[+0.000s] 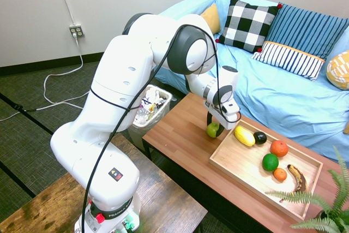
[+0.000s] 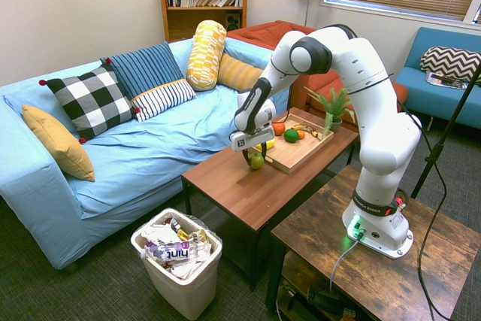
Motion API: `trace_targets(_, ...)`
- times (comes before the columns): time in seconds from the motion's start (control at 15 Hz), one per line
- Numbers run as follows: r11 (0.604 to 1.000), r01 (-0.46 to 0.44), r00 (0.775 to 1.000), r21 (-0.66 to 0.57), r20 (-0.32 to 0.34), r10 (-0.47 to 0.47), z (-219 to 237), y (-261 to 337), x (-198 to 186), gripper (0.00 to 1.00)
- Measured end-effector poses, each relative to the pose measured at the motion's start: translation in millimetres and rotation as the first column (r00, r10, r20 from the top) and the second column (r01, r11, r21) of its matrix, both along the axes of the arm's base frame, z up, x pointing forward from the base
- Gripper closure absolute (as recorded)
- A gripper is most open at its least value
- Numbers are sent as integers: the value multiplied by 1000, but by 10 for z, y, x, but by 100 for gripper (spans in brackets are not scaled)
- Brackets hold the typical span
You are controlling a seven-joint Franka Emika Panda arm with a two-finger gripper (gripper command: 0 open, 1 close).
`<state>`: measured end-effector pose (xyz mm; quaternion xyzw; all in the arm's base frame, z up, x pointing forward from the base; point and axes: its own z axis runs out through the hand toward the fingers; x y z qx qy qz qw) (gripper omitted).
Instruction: Put the apple in the tray
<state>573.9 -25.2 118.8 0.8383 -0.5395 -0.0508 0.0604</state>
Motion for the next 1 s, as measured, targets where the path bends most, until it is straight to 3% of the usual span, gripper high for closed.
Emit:
trace_targets(0.2, 1000, 14, 998, -4, 57, -13, 471, -196, -21, 100)
trace_targets(0.47, 996, 83, 992, -14, 95, -81, 869, -903, -248, 100)
trace_targets(0.73, 985, 169, 984, -16, 65, -168, 743, -1677, -526, 100)
trace_targets(1.0, 979, 203, 979, -11, 33, -203, 428, -1988, -700, 100)
